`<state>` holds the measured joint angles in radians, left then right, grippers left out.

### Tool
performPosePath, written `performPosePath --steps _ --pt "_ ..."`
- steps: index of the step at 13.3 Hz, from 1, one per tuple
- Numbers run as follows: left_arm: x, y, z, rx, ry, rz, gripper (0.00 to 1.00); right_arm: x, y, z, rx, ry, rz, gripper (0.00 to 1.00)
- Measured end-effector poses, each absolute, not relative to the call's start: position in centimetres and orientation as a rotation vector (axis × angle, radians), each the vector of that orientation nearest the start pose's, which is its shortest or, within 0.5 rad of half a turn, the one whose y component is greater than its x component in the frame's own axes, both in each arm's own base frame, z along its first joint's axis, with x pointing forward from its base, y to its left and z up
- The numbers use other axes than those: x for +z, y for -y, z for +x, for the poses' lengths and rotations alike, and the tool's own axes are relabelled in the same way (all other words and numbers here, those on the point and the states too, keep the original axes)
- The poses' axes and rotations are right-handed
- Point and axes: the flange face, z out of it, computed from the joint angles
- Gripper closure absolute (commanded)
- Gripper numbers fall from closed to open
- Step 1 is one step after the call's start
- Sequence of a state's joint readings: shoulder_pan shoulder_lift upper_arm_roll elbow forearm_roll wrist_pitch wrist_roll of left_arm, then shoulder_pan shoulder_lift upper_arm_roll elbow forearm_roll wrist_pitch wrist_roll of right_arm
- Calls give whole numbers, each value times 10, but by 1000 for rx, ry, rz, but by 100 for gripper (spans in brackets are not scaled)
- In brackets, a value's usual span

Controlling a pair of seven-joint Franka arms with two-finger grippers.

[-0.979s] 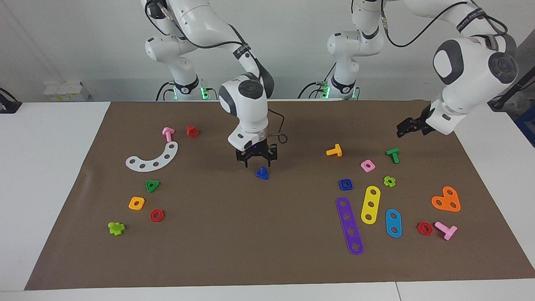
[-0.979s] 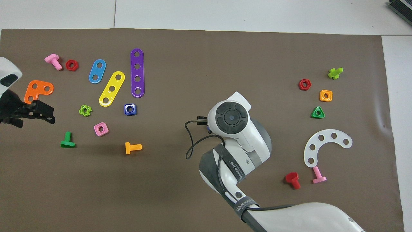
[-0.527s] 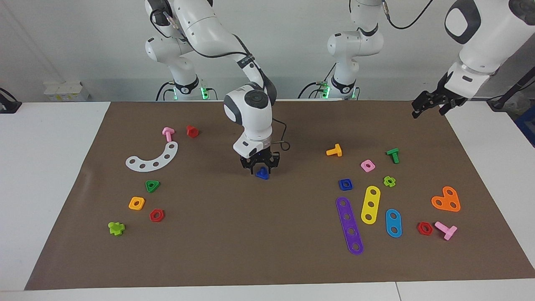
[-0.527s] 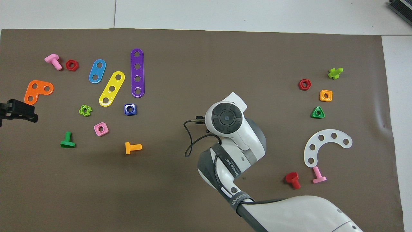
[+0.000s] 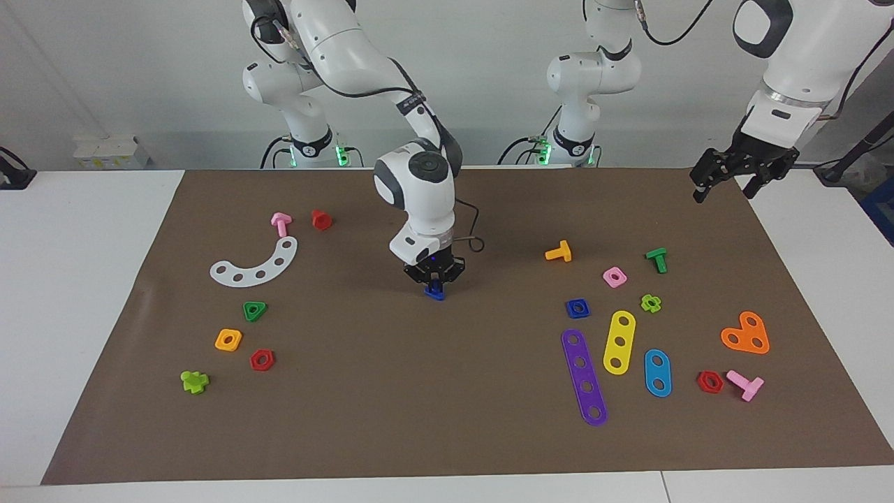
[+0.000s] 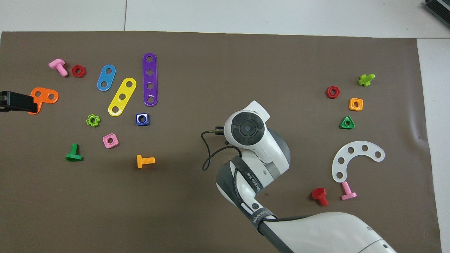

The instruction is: Unscrew and place screws in storage area

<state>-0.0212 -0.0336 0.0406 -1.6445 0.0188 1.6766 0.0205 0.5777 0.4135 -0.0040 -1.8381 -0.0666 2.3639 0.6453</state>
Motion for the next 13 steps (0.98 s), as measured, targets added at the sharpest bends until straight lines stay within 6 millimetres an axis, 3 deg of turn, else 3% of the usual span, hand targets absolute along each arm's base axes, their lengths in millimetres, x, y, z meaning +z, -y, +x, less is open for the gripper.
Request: performPosePath --steps 2,5,9,13 --pt "615 -16 553 -94 4 -3122 0 319 -343 554 -197 -69 -3112 100" --pt "614 -16 553 -92 5 -3122 0 334 -299 576 -228 -117 -3110 100" --pt "608 -15 551 -74 5 -3132 0 361 -204 599 -263 -94 -3124 100" --pt "608 -12 551 -75 -4 -3132 0 359 -113 599 -198 -104 -3144 100"
